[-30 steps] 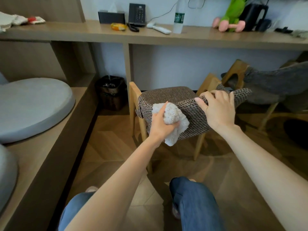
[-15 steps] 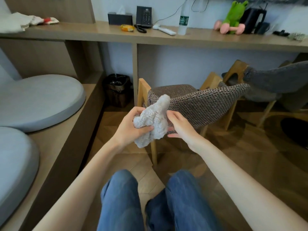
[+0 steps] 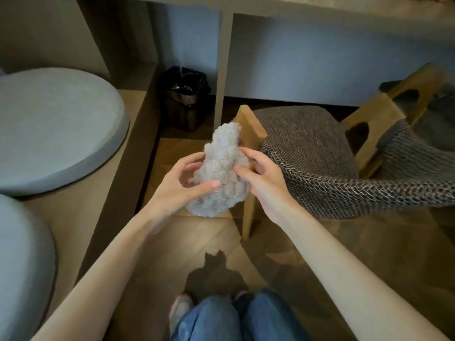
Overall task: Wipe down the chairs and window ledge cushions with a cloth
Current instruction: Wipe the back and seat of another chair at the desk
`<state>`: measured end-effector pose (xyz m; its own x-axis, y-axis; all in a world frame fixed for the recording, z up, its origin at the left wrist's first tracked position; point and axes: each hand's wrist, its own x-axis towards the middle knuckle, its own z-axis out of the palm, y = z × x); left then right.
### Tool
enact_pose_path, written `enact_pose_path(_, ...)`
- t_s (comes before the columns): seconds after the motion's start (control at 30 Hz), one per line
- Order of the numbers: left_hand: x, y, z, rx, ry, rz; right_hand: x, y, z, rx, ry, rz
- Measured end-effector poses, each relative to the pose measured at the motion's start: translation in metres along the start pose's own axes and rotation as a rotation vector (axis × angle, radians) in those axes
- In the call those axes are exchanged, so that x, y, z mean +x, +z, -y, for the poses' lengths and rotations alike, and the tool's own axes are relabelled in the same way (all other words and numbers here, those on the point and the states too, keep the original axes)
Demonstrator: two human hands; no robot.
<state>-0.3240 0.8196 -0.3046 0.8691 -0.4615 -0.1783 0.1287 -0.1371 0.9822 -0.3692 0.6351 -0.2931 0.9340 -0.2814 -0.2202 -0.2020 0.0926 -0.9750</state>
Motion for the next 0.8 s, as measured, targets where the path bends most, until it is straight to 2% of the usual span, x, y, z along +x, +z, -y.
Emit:
enact_pose_path(0.2,0.030,-0.036,-0.046,-0.163,-0.233,-0.147,0.026,0.018,0.057,-0.084,0.011,-0.051)
enact_pose_path(0.37,0.044,-0.059,-0.101,-0.099,-0.344,-0.144,0.028,0.034,0.111,-0.153,0.051,-0.115)
enact_pose_path(0.5,0.063,-0.070,-0.132,0.146,-0.265,-0.108,0.030,0.043,0.139,-0.230,0.057,-0.138)
enact_pose_path(0.63,0.094,-0.070,-0.148,0.178,-0.206,-0.055,0.043,0.038,0.149,-0.211,0.159,-0.021)
enact_pose_path(0.73,0.125,-0.067,-0.152,0.242,-0.169,0.006,0.056,0.029,0.145,-0.395,0.135,0.068)
enact_pose_path(0.8,0.147,-0.065,-0.154,0.325,-0.130,0.045,0.066,0.027,0.138,-0.534,0.135,0.068)
